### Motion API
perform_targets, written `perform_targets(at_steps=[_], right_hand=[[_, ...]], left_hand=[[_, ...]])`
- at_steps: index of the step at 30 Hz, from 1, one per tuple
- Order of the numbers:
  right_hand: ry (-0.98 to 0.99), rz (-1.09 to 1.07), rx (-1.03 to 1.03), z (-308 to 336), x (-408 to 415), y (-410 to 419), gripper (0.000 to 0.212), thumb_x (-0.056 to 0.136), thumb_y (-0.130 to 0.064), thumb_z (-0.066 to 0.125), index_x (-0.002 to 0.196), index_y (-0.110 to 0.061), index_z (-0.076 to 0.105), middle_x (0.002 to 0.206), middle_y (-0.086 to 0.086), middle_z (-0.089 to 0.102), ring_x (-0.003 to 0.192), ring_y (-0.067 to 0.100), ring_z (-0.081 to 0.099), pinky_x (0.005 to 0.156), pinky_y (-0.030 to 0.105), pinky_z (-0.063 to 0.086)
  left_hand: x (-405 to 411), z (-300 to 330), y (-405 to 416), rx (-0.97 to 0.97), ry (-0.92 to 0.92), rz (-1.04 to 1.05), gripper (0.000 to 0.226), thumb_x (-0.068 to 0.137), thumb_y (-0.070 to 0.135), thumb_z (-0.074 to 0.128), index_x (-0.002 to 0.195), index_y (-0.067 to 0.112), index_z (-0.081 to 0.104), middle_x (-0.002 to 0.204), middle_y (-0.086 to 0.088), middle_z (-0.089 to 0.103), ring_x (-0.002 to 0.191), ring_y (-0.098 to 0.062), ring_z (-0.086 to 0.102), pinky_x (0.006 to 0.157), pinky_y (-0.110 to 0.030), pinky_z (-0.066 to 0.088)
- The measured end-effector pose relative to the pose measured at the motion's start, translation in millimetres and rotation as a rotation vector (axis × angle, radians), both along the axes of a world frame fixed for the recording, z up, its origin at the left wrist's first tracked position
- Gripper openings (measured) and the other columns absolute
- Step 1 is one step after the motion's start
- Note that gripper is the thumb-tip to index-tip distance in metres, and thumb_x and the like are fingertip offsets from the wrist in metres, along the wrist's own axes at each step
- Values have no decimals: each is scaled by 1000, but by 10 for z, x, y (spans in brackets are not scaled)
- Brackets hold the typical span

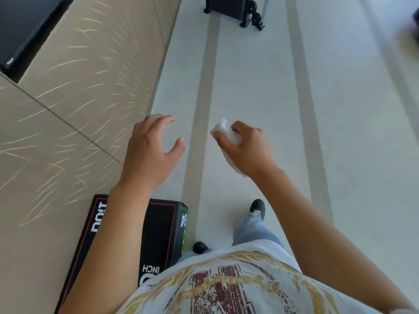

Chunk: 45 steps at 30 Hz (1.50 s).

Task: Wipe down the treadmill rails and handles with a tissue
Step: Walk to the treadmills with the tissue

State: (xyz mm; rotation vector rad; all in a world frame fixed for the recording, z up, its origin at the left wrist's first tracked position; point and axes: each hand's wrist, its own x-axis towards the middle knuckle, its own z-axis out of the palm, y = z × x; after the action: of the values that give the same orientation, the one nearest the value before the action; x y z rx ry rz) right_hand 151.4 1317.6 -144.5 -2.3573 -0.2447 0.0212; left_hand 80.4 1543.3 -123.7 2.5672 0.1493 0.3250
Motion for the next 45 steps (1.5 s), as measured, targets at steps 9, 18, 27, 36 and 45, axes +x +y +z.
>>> perform_targets(at_steps=[9, 18, 27, 36, 45], right_hand=[[9, -290, 10, 218, 75, -1323, 44, 91, -58, 67, 87, -15, 60, 71, 1, 65, 66, 22, 63, 58, 39, 50], [-12, -533, 23, 309, 228, -3146, 41, 91, -57, 67, 83, -17, 61, 68, -1, 64, 64, 23, 62, 59, 43, 53], [-32, -754, -7, 287, 404, -4893, 41, 90, -56, 65, 79, -17, 58, 63, -1, 60, 61, 23, 59, 60, 40, 50], [3, -1075, -1, 202, 21, -6020, 41, 89, -55, 66, 76, -18, 57, 64, -1, 62, 63, 23, 60, 61, 41, 52], [-6, -1315, -20, 115, 70, -6757, 43, 90, -56, 68, 76, -17, 56, 63, 0, 60, 62, 26, 58, 59, 39, 48]], left_hand=[[641, 116, -1221, -14, -20, -258, 50, 96, 41, 57, 141, 19, 60, 140, 4, 58, 132, -22, 49, 107, -28, 36], [1351, 223, -3002, -44, -25, -476, 47, 97, 39, 59, 139, 20, 61, 139, 3, 59, 132, -22, 50, 110, -26, 36], [2034, 226, -4953, -24, -31, -726, 51, 95, 43, 55, 140, 20, 60, 138, 2, 59, 129, -24, 50, 108, -36, 42], [2290, 244, -6437, -15, -22, -1031, 48, 96, 42, 56, 140, 21, 61, 139, 3, 59, 130, -23, 49, 109, -32, 40], [2763, 152, -7662, -35, -30, -1295, 49, 95, 41, 56, 137, 18, 62, 138, -1, 61, 129, -24, 51, 112, -36, 39]])
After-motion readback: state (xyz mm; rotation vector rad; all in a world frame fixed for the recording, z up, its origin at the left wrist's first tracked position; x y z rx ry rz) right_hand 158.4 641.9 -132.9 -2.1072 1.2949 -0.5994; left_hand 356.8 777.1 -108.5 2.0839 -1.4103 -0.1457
